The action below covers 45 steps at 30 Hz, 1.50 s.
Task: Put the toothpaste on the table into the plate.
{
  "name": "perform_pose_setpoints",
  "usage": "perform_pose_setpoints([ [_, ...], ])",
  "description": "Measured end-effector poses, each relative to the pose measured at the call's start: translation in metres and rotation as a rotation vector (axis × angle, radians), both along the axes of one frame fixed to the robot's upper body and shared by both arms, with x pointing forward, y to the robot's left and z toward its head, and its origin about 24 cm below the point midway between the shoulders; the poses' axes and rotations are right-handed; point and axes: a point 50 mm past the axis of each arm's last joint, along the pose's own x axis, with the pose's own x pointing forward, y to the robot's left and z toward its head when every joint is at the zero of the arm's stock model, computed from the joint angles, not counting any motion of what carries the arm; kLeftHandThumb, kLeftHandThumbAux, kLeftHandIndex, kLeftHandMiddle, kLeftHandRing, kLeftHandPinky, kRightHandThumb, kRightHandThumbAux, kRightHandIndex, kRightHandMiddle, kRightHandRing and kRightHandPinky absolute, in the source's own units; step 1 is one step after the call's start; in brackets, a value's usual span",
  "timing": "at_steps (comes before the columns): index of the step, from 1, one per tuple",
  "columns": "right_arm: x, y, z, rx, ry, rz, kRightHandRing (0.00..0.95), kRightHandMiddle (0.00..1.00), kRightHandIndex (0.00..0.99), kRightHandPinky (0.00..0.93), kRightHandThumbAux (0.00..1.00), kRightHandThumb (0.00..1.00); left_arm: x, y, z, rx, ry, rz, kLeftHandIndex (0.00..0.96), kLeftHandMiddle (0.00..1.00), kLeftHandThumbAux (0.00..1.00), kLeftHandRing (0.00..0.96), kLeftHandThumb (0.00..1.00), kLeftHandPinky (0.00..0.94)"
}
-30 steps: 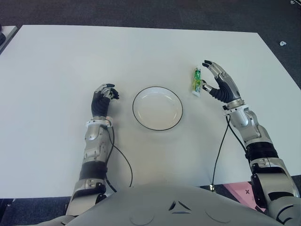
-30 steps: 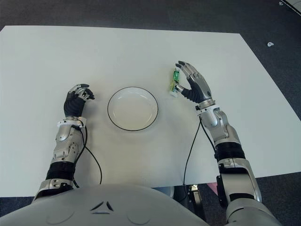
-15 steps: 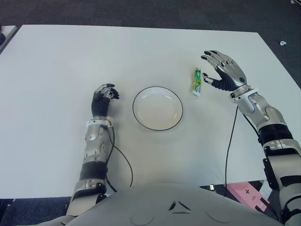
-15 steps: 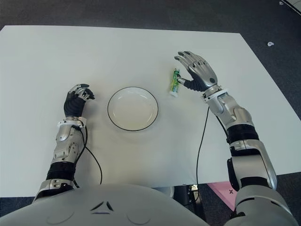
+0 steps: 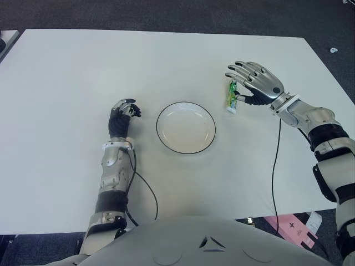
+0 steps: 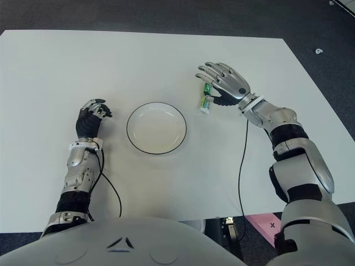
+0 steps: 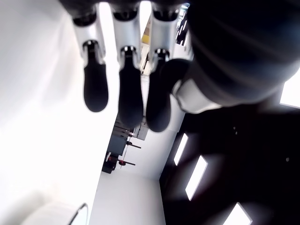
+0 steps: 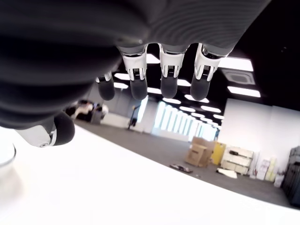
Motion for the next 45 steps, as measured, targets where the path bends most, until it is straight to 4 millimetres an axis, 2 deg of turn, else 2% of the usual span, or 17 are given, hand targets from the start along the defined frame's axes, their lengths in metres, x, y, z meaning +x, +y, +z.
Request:
perform_pose_setpoints([
  [15,0.008,-0.002,-0.001,-0.343,-0.084,0.138,0.000,0.000,0.000,0.000,0.305,0.575,-0.002,0.001,0.001,0.005,-0.005,0.002,0.434,0.581,0.716,0.568,0.714,0.539],
  [45,0.012,0.000,-0.011,-0.538,-0.059,0.144,0.000,0.000,0.000,0.000,0.281,0.590,-0.011,0.003,0.001,0.027,-0.005,0.009,0.433,0.594,0.717,0.584,0.714,0.551],
])
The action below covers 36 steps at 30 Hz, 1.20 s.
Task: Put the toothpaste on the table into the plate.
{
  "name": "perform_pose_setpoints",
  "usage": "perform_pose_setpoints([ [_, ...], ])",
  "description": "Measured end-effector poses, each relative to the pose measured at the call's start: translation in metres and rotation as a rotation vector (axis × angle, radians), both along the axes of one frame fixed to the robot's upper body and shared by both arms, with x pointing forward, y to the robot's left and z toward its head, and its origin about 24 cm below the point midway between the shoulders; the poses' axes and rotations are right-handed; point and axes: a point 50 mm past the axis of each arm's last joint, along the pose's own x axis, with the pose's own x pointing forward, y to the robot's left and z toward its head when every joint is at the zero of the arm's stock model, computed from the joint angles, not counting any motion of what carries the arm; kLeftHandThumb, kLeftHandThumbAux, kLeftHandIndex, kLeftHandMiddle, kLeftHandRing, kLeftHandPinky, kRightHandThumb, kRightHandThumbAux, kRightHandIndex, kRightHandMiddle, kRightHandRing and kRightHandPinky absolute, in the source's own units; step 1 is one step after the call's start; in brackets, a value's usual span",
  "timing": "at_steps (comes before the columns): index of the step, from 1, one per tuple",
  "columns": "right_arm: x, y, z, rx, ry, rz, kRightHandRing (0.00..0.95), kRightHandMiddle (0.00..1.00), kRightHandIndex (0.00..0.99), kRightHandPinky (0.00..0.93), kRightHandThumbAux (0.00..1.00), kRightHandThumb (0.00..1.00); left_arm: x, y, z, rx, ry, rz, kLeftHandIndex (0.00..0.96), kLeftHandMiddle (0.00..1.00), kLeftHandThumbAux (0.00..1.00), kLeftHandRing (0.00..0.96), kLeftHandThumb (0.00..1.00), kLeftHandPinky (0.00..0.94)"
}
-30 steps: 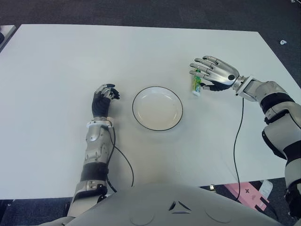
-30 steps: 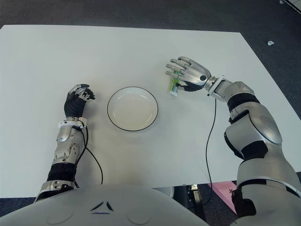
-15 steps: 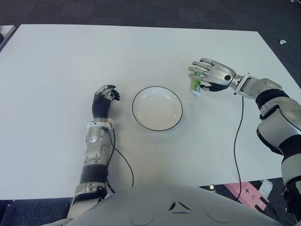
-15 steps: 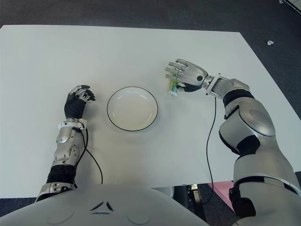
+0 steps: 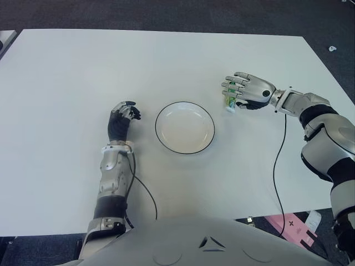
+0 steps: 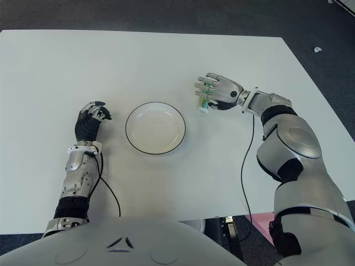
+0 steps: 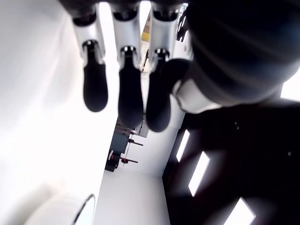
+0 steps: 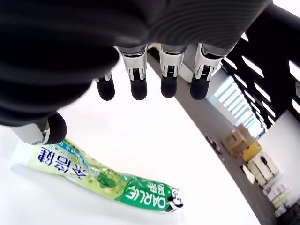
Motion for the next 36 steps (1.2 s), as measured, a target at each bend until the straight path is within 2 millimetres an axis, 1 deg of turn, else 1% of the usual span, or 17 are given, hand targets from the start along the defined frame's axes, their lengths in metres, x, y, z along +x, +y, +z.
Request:
perform_pose_setpoints([
  [6,0.002,-0.002,0.001,-0.038,0.010,-0.031,0.000,0.000,0.000,0.000,0.273,0.601,-0.002,0.000,0.000,0.000,-0.001,0.002,0.434,0.597,0.716,0.587,0.714,0.551],
  [14,0.004,-0.010,-0.003,-0.115,0.025,-0.142,0.000,0.000,0.000,0.000,0.265,0.601,-0.005,0.001,0.001,0.001,-0.001,0.005,0.435,0.600,0.716,0.582,0.715,0.557],
  [19,0.006,-0.011,-0.005,-0.124,0.045,-0.204,0.000,0.000,0.000,0.000,0.254,0.584,-0.008,0.001,0.001,-0.001,0.000,0.017,0.435,0.596,0.717,0.576,0.715,0.552],
  [24,0.008,-0.011,-0.007,-0.096,0.065,-0.283,0.000,0.000,0.000,0.000,0.230,0.578,-0.011,0.001,0.002,-0.005,0.001,0.026,0.435,0.593,0.717,0.577,0.716,0.554],
  [30,0.007,-0.006,-0.021,-0.007,0.117,-0.400,0.000,0.000,0.000,0.000,0.195,0.579,-0.012,0.002,0.002,-0.006,0.002,0.028,0.435,0.597,0.717,0.583,0.716,0.548],
  [36,0.009,-0.006,-0.020,0.072,0.160,-0.479,0.000,0.000,0.000,0.000,0.173,0.594,-0.012,0.002,0.002,-0.006,0.008,0.028,0.434,0.604,0.717,0.593,0.715,0.551],
])
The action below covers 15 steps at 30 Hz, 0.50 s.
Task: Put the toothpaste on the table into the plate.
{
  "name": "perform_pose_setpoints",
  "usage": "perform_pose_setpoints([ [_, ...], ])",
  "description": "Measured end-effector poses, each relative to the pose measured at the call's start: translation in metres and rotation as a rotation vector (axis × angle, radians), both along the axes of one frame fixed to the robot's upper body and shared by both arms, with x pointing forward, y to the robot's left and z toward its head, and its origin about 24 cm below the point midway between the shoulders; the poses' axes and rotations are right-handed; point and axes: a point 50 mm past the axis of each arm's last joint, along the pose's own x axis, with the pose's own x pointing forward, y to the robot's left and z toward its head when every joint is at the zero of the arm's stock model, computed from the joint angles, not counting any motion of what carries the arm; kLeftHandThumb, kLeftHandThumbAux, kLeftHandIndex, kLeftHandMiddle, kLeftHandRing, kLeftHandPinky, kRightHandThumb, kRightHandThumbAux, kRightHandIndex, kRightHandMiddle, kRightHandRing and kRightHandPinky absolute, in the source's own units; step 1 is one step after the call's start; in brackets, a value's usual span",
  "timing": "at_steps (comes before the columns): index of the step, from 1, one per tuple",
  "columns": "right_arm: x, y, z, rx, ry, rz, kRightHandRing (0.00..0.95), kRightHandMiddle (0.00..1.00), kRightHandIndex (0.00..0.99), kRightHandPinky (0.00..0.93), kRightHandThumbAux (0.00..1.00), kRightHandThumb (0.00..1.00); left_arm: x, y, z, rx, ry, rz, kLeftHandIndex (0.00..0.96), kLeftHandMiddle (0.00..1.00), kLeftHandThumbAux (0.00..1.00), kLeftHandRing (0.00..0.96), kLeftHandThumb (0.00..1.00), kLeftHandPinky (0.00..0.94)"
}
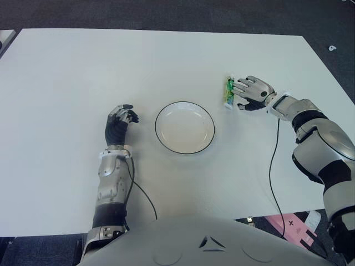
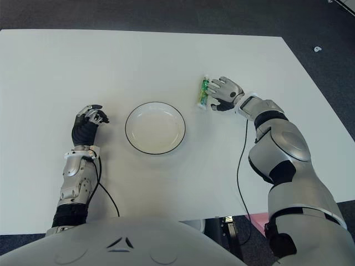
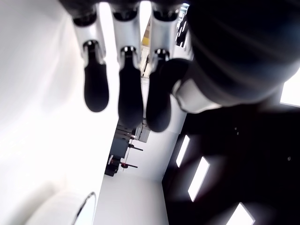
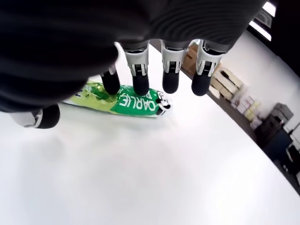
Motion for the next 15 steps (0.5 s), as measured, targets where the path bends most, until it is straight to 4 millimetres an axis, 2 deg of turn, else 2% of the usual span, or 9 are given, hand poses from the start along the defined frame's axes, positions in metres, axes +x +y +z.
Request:
perform_pose_setpoints([
  [5,0.0017,-0.0014,0.0010,0.077,0.026,-0.092,0.000,0.000,0.000,0.004,0.142,0.613,-0.0001,0.0006,0.0001,0.001,0.000,0.000,0.435,0.609,0.716,0.595,0.715,0.547],
  [15,0.0032,-0.0007,-0.0052,0.420,0.143,-0.375,0.000,0.000,0.000,0.016,0.111,0.672,-0.0002,0.0030,0.0005,0.012,0.001,-0.001,0.435,0.614,0.717,0.597,0.714,0.541],
])
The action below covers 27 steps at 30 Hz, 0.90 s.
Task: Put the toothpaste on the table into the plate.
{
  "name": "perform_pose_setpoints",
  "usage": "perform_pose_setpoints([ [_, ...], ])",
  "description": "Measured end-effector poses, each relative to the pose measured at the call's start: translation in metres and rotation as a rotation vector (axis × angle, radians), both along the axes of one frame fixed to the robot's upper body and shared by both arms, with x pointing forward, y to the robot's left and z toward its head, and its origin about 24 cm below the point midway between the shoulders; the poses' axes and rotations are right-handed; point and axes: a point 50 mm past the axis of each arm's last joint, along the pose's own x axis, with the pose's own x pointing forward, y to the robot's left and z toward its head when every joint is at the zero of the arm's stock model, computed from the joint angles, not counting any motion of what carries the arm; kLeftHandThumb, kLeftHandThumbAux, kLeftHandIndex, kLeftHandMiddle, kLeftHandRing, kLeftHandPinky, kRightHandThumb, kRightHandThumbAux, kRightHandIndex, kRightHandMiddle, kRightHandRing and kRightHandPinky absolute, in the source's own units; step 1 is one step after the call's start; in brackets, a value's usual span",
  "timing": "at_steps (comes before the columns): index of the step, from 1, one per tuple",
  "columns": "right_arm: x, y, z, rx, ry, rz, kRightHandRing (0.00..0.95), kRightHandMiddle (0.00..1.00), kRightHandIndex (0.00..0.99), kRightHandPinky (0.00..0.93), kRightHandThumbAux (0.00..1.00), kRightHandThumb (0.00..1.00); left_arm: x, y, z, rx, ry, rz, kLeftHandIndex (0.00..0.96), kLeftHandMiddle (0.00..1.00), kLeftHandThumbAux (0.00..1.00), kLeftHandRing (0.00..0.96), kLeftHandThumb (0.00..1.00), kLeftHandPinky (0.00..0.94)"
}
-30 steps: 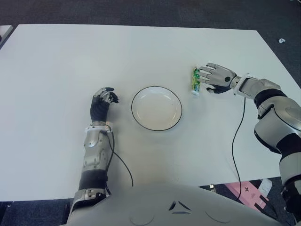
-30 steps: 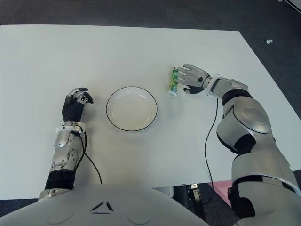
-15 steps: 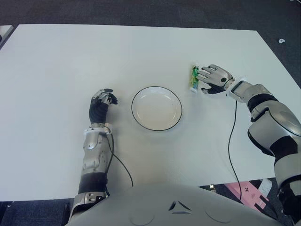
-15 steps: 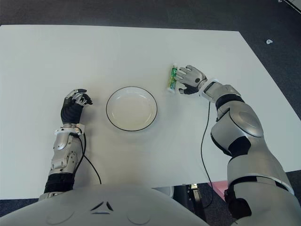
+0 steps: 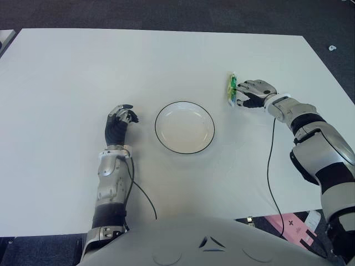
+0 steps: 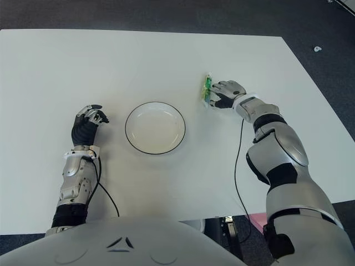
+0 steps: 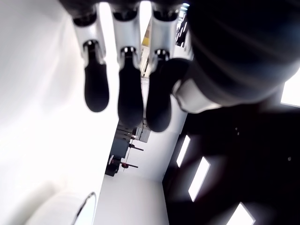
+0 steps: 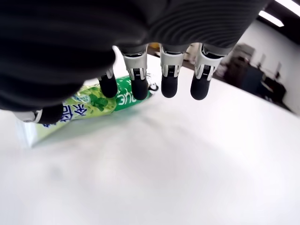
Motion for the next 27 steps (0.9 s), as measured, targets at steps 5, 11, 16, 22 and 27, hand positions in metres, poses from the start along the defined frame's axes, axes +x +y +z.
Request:
perform_pose_setpoints([
  [5,0.002,0.001,0.000,0.095,0.034,-0.079,0.000,0.000,0.000,0.024,0.107,0.709,0.000,0.000,0.000,0.002,0.001,-0.001,0.435,0.610,0.717,0.593,0.714,0.544],
  [11,0.004,0.006,-0.001,0.174,0.046,-0.132,0.000,0.000,0.000,0.036,0.108,0.744,0.000,0.000,0.000,0.003,0.001,-0.003,0.435,0.606,0.717,0.590,0.714,0.545],
  [16,0.005,0.010,-0.002,0.238,0.053,-0.149,0.000,0.000,0.000,0.036,0.099,0.758,0.000,0.001,0.000,0.004,0.000,-0.007,0.435,0.609,0.717,0.595,0.714,0.542],
  [22,0.007,0.017,-0.002,0.311,0.063,-0.161,0.000,0.000,0.000,0.028,0.103,0.762,0.000,0.001,0.000,-0.001,-0.001,-0.005,0.435,0.613,0.717,0.597,0.715,0.547],
  [27,0.009,0.021,0.000,0.387,0.076,-0.177,0.000,0.000,0.000,0.006,0.128,0.765,0.000,0.001,0.000,-0.005,-0.002,-0.004,0.435,0.614,0.717,0.593,0.715,0.544],
])
